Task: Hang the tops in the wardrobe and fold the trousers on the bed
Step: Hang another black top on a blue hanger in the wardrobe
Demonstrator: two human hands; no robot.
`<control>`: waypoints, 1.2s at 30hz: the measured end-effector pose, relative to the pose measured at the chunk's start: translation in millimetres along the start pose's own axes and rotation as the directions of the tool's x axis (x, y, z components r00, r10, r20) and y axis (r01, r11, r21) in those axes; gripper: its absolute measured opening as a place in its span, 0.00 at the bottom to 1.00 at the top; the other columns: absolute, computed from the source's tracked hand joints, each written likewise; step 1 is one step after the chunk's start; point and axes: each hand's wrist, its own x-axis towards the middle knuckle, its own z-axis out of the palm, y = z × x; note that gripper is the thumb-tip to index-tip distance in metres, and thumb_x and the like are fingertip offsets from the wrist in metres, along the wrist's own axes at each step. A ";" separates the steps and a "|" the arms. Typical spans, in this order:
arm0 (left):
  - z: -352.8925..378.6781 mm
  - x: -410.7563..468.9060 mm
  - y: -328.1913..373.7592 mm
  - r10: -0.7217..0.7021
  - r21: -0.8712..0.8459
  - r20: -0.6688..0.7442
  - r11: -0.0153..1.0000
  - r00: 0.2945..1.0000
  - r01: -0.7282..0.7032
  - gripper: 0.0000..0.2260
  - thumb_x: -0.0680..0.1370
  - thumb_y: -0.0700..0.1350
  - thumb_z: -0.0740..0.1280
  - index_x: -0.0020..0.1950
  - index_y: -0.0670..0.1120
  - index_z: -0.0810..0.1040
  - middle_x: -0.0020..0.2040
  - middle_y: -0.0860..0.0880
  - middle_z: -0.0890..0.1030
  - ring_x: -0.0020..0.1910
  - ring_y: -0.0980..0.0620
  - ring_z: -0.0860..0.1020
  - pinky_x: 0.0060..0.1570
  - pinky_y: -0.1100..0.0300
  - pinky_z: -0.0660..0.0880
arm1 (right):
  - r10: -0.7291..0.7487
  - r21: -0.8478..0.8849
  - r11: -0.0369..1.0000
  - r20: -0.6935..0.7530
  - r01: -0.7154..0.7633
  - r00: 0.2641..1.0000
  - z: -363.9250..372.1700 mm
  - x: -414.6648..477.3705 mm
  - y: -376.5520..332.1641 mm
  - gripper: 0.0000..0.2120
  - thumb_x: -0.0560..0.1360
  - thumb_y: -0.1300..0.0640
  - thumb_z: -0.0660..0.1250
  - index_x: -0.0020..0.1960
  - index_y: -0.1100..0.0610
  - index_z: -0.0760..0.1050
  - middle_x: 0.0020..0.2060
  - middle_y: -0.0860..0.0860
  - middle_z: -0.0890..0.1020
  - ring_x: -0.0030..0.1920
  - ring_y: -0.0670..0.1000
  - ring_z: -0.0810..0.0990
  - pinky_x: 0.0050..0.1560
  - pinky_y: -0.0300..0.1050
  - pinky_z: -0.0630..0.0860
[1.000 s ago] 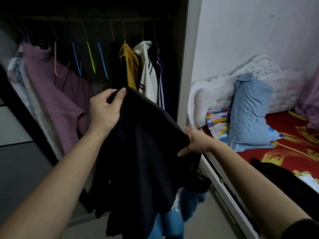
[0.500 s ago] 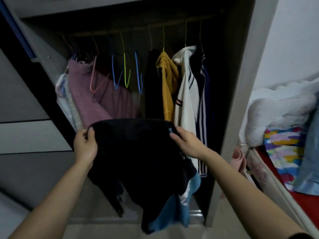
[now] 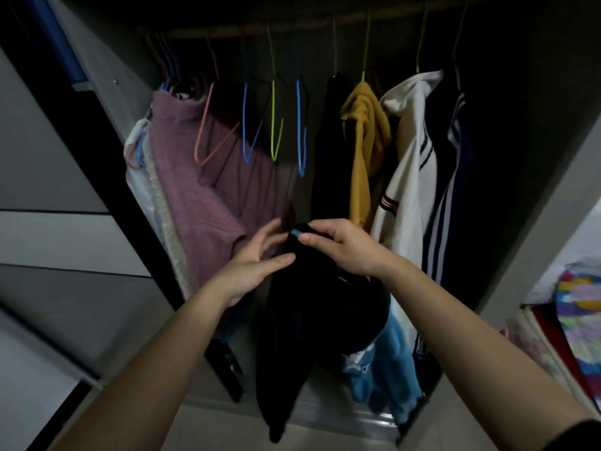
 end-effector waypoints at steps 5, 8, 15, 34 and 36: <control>-6.9 40.5 -9.2 0.115 -0.118 -0.090 0.985 0.989 -0.125 0.10 0.80 0.37 0.66 0.55 0.50 0.82 0.47 0.53 0.84 0.47 0.59 0.80 0.54 0.63 0.74 | 0.176 0.052 0.984 -0.069 -0.173 0.982 -12.7 5.6 21.9 0.12 0.72 0.47 0.76 0.48 0.56 0.83 0.39 0.51 0.85 0.40 0.45 0.83 0.40 0.42 0.79; -18.1 66.2 -7.1 0.218 -0.161 -0.093 0.960 0.972 -0.230 0.13 0.80 0.35 0.64 0.52 0.52 0.81 0.45 0.56 0.84 0.47 0.61 0.79 0.51 0.70 0.73 | 0.394 -0.210 0.905 0.090 -0.369 0.915 -19.6 5.2 38.2 0.17 0.67 0.43 0.79 0.46 0.55 0.83 0.38 0.46 0.85 0.40 0.44 0.83 0.42 0.41 0.79; -110.3 112.2 -3.3 0.058 -0.470 -0.210 0.870 0.976 -0.153 0.10 0.81 0.36 0.61 0.44 0.48 0.78 0.38 0.52 0.82 0.42 0.54 0.78 0.47 0.64 0.76 | 0.443 -0.178 0.865 -0.168 -0.469 0.881 -1.9 36.4 38.8 0.25 0.79 0.40 0.60 0.47 0.63 0.78 0.38 0.54 0.81 0.40 0.51 0.80 0.44 0.51 0.75; -181.5 159.6 -18.0 0.415 0.137 -0.361 0.909 0.835 -0.393 0.12 0.81 0.52 0.64 0.51 0.44 0.68 0.40 0.48 0.75 0.39 0.50 0.74 0.39 0.62 0.66 | 0.121 -0.394 0.646 -0.793 -0.654 0.597 21.0 158.4 -0.4 0.28 0.79 0.34 0.59 0.69 0.53 0.66 0.44 0.45 0.79 0.41 0.44 0.80 0.31 0.37 0.70; -181.0 159.8 -18.0 0.432 0.135 -0.356 0.901 0.829 -0.411 0.12 0.81 0.52 0.64 0.51 0.44 0.68 0.38 0.50 0.73 0.37 0.55 0.73 0.35 0.67 0.66 | 0.027 -0.456 0.571 -0.821 -0.683 0.571 16.0 168.7 -8.2 0.26 0.79 0.37 0.61 0.68 0.54 0.68 0.56 0.51 0.76 0.50 0.52 0.78 0.38 0.44 0.71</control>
